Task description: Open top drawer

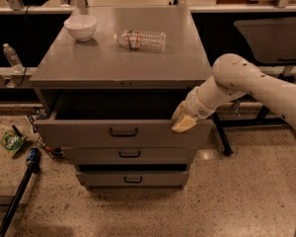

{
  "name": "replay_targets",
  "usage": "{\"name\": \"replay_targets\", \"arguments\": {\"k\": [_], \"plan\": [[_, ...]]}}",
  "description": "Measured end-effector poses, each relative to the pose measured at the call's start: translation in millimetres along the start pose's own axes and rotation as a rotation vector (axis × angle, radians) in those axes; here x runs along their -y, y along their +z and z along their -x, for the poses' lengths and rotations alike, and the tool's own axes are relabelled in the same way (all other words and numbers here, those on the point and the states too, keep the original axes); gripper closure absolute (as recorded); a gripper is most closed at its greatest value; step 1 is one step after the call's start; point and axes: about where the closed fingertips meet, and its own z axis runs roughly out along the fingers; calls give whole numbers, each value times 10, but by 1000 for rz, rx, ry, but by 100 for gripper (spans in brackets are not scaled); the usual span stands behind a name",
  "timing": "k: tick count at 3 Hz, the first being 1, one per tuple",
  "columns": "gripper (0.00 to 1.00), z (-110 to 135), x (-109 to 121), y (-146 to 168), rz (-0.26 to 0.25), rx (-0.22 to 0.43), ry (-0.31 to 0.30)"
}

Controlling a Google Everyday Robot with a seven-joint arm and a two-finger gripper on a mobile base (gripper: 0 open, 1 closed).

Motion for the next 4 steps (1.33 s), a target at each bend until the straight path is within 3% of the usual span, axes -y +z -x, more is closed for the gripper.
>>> {"name": "replay_targets", "arguments": {"k": [1,3,4], "plan": [[60,0,-1,0,0,0,0],[14,-34,-388,-86,93,26,51],[0,-38,-464,-101,122,32,59]]}}
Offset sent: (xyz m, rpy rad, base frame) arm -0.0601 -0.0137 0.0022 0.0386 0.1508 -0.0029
